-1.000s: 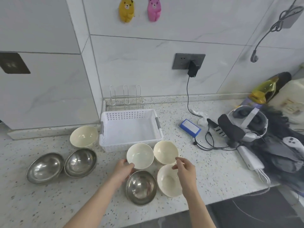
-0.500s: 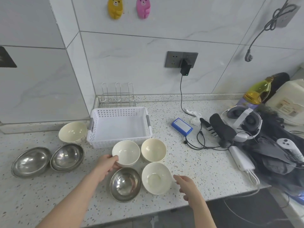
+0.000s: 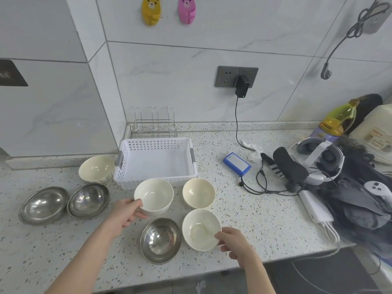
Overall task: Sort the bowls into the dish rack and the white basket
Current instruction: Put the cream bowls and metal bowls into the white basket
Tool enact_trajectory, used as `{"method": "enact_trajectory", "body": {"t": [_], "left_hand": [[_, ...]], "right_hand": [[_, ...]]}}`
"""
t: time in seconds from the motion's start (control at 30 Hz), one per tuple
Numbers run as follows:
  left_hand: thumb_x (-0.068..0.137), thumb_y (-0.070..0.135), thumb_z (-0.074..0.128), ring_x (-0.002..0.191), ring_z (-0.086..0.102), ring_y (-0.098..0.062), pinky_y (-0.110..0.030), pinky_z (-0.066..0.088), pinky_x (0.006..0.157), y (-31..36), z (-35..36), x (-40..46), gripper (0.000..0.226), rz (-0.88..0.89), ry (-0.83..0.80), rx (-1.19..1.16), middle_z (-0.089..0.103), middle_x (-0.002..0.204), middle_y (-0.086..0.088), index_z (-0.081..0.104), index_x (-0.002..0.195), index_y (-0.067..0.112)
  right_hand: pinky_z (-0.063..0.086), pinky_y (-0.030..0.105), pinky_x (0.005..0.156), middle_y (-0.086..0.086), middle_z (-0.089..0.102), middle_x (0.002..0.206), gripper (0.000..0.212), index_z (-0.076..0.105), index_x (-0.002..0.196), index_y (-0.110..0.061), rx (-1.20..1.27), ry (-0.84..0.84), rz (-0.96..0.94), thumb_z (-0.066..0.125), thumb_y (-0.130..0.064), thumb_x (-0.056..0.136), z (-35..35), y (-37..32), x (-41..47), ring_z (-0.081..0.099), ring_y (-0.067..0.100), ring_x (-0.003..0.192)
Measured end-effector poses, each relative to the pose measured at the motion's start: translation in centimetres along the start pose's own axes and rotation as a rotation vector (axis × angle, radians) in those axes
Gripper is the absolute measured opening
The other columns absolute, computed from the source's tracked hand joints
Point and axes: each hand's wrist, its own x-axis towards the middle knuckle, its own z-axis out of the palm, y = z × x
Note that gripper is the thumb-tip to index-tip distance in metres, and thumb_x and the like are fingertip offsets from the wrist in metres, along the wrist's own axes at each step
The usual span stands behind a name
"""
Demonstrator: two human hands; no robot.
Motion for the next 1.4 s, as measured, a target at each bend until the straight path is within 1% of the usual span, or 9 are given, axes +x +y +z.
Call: {"method": "enact_trajectory", "body": {"t": [0.1,0.2,0.53,0.87,1.0,1.13,1.23,1.33,1.4], "left_hand": [[0.089,0.009,0.058,0.042,0.028,-0.010,-0.016,0.020,0.032,0.1,-0.2,-0.6,0.014,0.011,-0.007,-0.053,0.076,0.077,-0.019,0.063,0.101,0.016],[0.089,0.009,0.058,0.043,0.029,-0.010,-0.016,0.021,0.033,0.6,-0.2,-1.2,0.016,0.032,-0.010,-0.083,0.076,0.077,-0.020,0.062,0.103,0.016],[0.088,0.012,0.057,0.042,0.027,-0.008,-0.016,0.022,0.034,2.7,-1.5,-1.8,0.019,0.067,-0.030,-0.136,0.076,0.081,-0.022,0.064,0.106,0.010],[0.088,0.013,0.056,0.037,0.026,-0.007,-0.015,0.019,0.032,4.6,-7.2,-0.8,0.019,0.073,0.067,-0.197,0.076,0.075,-0.021,0.065,0.101,0.003],[0.090,0.012,0.055,0.039,0.027,-0.007,-0.015,0.021,0.033,5.5,-9.7,-0.3,0.018,0.091,0.120,-0.215,0.076,0.075,-0.020,0.067,0.100,0.004],[0.091,0.012,0.053,0.042,0.029,-0.009,-0.016,0.023,0.034,6.0,-11.6,0.5,0.017,0.103,0.138,-0.230,0.076,0.075,-0.020,0.065,0.101,0.006],[0.092,0.012,0.052,0.039,0.028,-0.008,-0.017,0.023,0.035,6.1,-12.7,1.4,0.015,0.099,0.153,-0.236,0.076,0.073,-0.019,0.065,0.098,0.008],[0.092,0.013,0.053,0.035,0.027,-0.007,-0.017,0.023,0.034,6.2,-13.4,2.5,0.013,0.093,0.147,-0.245,0.075,0.072,-0.019,0.065,0.096,0.008],[0.092,0.013,0.054,0.035,0.028,-0.007,-0.017,0.025,0.034,6.1,-13.7,3.3,0.013,0.094,0.154,-0.247,0.075,0.071,-0.018,0.065,0.094,0.007]], "right_hand": [[0.022,0.019,0.040,0.007,0.069,0.069,0.012,0.067,0.083,-0.001,0.009,0.038,-0.039,0.058,-0.008,0.077,0.1,-0.1,0.0,0.036,0.010,0.046],[0.018,0.020,0.040,0.011,0.071,0.065,0.006,0.055,0.068,-0.008,-0.014,0.029,-0.051,0.058,-0.007,0.074,-0.5,-0.6,-0.2,0.027,0.010,0.040],[0.017,0.019,0.039,0.020,0.075,0.074,0.006,0.053,0.071,-0.009,-0.059,-0.083,-0.132,0.058,-0.010,0.075,-1.9,-4.6,-1.1,0.021,0.011,0.042],[0.022,0.018,0.038,0.024,0.072,0.071,0.007,0.054,0.076,-0.004,0.080,-0.027,-0.268,0.051,-0.010,0.079,3.4,-12.5,-0.2,0.022,0.011,0.041],[0.024,0.018,0.036,0.022,0.071,0.063,0.020,0.063,0.085,0.003,0.145,0.081,-0.295,0.050,-0.012,0.080,6.1,-16.1,1.5,0.024,0.009,0.038],[0.028,0.017,0.038,0.016,0.072,0.061,0.019,0.059,0.068,-0.005,0.139,0.138,-0.321,0.049,-0.014,0.082,9.6,-19.6,3.6,0.032,0.010,0.041],[0.032,0.019,0.046,0.011,0.072,0.060,0.023,0.063,0.068,-0.004,0.069,0.152,-0.348,0.051,-0.014,0.084,12.5,-21.6,5.7,0.045,0.004,0.041],[0.037,0.028,0.059,0.012,0.071,0.064,0.019,0.057,0.069,-0.003,-0.028,0.183,-0.355,0.053,-0.016,0.082,15.1,-23.0,8.0,0.048,0.013,0.053],[0.034,0.030,0.059,0.014,0.066,0.065,0.016,0.054,0.068,-0.005,-0.060,0.199,-0.341,0.052,-0.015,0.081,16.4,-23.7,9.4,0.047,0.016,0.054]]}}
